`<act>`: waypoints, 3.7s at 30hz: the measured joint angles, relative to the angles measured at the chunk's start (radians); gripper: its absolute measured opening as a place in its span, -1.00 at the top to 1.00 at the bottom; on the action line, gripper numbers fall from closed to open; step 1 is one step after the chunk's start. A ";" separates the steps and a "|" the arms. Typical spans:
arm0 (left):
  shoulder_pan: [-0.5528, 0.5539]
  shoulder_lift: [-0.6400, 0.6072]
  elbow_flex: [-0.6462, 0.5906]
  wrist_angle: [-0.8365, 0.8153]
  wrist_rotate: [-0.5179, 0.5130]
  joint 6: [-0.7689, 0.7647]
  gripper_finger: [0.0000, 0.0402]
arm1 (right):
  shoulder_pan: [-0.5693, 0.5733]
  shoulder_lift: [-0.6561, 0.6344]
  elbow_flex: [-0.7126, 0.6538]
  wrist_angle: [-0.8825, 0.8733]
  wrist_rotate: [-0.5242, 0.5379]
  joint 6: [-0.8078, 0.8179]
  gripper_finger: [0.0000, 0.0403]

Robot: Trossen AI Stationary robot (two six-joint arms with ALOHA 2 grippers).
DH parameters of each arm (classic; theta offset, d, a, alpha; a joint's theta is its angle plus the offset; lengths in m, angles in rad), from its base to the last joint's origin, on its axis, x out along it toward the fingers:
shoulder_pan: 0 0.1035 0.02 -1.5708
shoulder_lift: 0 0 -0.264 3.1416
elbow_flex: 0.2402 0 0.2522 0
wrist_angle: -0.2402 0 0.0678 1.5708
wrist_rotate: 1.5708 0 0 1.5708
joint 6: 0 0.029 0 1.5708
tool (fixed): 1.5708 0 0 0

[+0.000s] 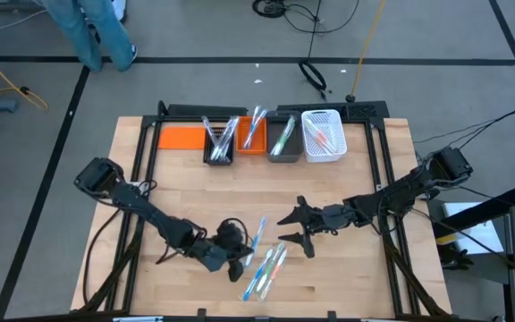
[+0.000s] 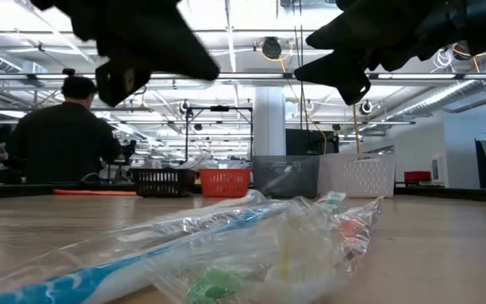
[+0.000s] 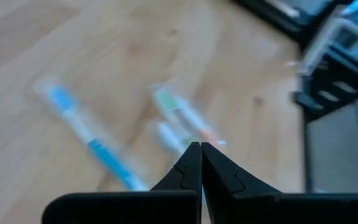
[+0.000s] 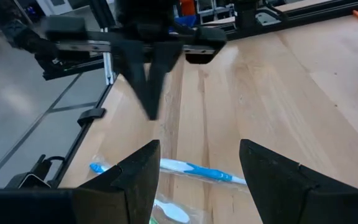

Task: Pick & Place Toothbrushes
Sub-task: Put the blue toothbrush into the orange basket

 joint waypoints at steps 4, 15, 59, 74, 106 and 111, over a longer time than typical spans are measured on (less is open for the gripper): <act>0.023 0.001 0.000 -0.125 -0.015 -0.145 0.94 | 0.000 0.000 0.000 0.000 0.028 0.000 -0.05; 0.069 0.104 0.000 -0.081 0.051 -0.183 0.50 | -0.002 0.000 0.000 -0.001 0.027 -0.001 -0.05; 0.100 0.067 -0.002 -0.191 -0.049 -0.179 1.00 | -0.002 0.000 0.000 -0.024 0.050 -0.019 -0.05; -0.021 -0.040 0.000 0.093 -0.417 0.126 1.00 | -0.002 -0.001 0.000 0.066 0.049 -0.011 -0.05; 0.027 -0.024 0.000 0.268 -0.378 0.298 1.00 | -0.050 -0.001 0.000 0.330 0.078 -0.145 0.09; 0.037 -0.024 0.000 0.273 -0.355 0.305 1.00 | -0.050 -0.001 0.000 0.330 0.077 -0.199 0.68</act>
